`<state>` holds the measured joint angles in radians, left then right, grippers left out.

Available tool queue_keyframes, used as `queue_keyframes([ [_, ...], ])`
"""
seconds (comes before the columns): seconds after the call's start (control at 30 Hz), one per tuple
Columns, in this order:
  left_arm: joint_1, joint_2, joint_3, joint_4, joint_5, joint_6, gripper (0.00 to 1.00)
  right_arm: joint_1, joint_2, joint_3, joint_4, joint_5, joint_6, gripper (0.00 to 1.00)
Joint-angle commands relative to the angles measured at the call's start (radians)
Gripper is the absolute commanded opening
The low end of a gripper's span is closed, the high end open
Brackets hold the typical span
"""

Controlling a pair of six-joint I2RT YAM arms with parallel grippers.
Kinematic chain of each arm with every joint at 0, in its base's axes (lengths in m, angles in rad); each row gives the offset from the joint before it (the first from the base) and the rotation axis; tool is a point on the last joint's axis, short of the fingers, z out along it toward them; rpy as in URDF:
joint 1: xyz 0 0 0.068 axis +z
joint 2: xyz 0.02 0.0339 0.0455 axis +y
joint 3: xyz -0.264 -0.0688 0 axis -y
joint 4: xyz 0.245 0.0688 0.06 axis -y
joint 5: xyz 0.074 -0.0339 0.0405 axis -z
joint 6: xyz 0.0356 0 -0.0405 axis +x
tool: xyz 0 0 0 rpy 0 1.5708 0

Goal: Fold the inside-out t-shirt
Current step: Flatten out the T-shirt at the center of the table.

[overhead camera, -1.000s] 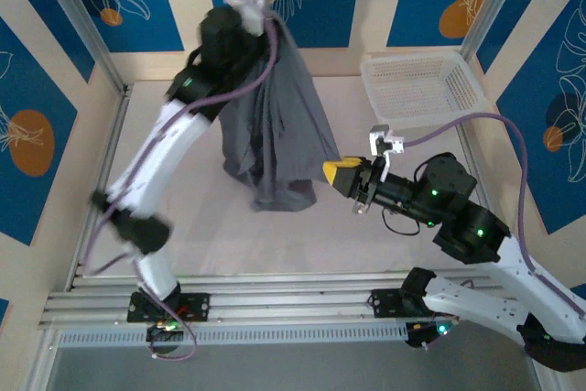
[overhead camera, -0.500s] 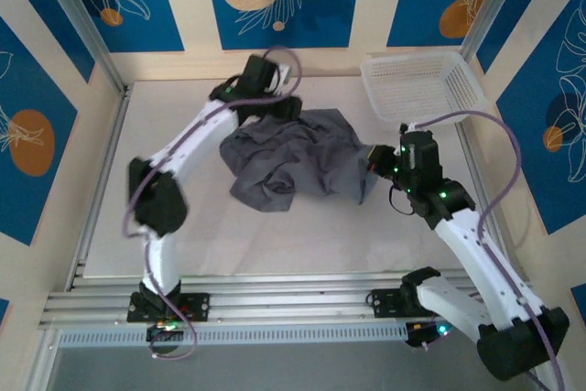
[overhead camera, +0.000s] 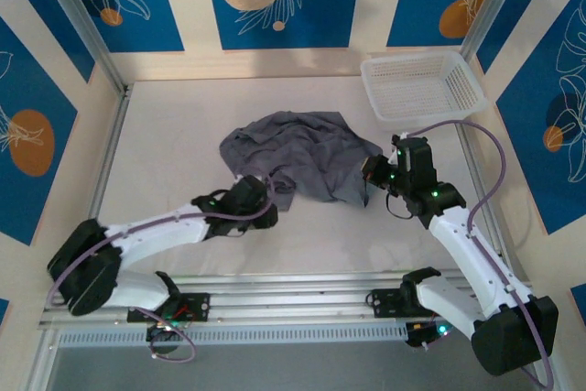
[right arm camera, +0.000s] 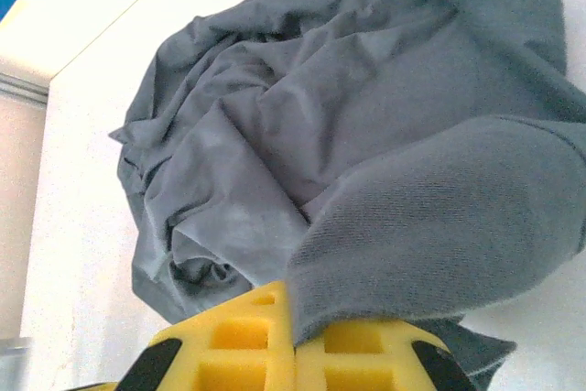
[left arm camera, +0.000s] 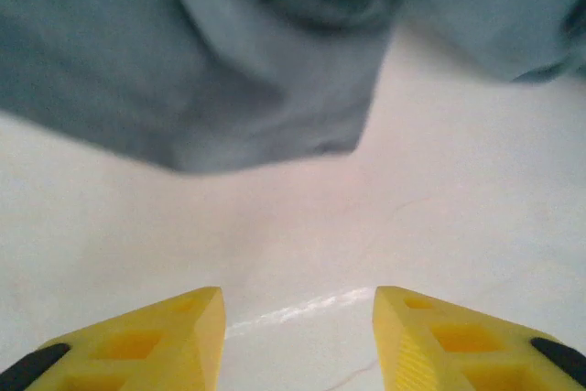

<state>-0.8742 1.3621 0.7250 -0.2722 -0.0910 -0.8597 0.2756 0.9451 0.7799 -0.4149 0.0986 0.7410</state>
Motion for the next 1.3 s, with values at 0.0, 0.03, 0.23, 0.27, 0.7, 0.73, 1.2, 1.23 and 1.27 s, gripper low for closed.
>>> queue_keyframes([
  [0.0, -0.057, 0.131, 0.115, 0.038, -0.153, -0.126, 0.44, 0.008, -0.018, -0.017, 0.016, -0.049, 0.014, 0.00],
  [0.03, -0.071, 0.183, 0.171, -0.026, -0.209, -0.120, 0.42, 0.010, -0.021, -0.018, 0.009, -0.050, 0.013, 0.00],
  [0.23, -0.095, 0.376, 0.295, -0.065, -0.371, -0.082, 0.43, 0.015, -0.087, -0.036, -0.037, -0.034, 0.006, 0.00],
  [0.27, -0.095, 0.397, 0.308, -0.073, -0.380, -0.084, 0.44, 0.014, -0.099, -0.038, -0.042, -0.033, 0.004, 0.00],
  [0.7, -0.095, 0.493, 0.326, -0.086, -0.365, -0.060, 0.26, 0.016, -0.125, -0.009, -0.082, -0.040, 0.006, 0.00],
  [0.73, -0.094, 0.485, 0.324, -0.095, -0.374, -0.056, 0.20, 0.016, -0.128, -0.004, -0.087, -0.038, 0.008, 0.00],
  [1.2, 0.032, -0.119, 0.210, -0.315, -0.529, 0.152, 0.00, 0.004, -0.316, 0.215, -0.211, 0.208, 0.011, 0.00],
  [1.23, 0.066, -0.175, 0.211, -0.322, -0.514, 0.196, 0.00, 0.003, -0.326, 0.222, -0.200, 0.231, 0.011, 0.00],
  [1.27, 0.117, -0.239, 0.233, -0.333, -0.484, 0.248, 0.00, -0.001, -0.327, 0.235, -0.171, 0.251, -0.001, 0.00],
])
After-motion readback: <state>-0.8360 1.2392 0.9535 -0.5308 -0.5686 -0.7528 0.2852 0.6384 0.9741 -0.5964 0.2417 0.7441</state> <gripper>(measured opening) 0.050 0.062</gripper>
